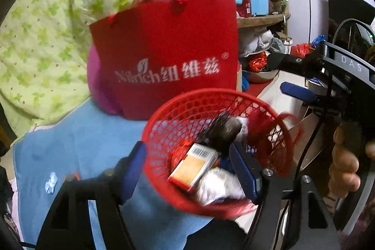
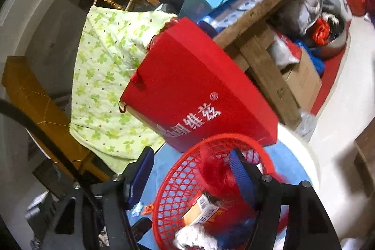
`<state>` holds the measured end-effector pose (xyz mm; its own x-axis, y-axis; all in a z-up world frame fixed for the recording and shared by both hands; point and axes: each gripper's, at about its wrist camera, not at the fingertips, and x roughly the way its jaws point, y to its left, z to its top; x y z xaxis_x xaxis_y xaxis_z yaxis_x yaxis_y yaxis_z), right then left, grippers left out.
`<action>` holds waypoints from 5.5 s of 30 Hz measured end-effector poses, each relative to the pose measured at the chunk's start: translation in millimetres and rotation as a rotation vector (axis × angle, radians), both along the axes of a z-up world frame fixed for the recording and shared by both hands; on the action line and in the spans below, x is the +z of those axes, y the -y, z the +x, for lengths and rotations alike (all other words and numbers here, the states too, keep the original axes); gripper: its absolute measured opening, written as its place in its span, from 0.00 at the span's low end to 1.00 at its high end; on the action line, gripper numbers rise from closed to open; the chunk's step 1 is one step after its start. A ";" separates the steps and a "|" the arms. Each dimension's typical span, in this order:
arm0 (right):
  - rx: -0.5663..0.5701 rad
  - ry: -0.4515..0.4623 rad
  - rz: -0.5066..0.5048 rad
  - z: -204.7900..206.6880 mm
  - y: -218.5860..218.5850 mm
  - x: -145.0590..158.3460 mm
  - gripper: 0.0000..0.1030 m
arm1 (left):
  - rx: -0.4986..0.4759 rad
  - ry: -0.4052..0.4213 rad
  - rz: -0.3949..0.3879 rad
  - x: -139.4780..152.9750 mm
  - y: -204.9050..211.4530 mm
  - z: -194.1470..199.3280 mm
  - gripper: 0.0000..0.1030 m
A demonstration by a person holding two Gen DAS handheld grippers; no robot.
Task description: Collect trash
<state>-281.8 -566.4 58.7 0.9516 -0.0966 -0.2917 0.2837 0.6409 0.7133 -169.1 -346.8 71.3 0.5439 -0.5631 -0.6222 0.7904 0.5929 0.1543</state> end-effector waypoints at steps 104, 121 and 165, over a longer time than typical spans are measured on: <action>0.636 -0.168 -0.215 203.3 -263.4 18.4 0.29 | 0.659 0.076 -0.046 3.2 -282.4 131.5 0.40; 0.540 -0.027 -0.297 91.4 -234.8 73.4 0.29 | 0.578 0.203 -0.066 52.3 -237.4 30.8 0.41; 0.408 0.022 -0.290 30.9 -182.9 81.9 0.29 | 0.458 0.232 -0.004 56.2 -181.5 -9.0 0.41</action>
<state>-250.9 -383.5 140.6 0.9345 0.2102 -0.2874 -0.0443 0.8694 0.4920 -178.0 -165.2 127.6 0.8587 -0.2369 -0.4544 0.3946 0.8714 0.2914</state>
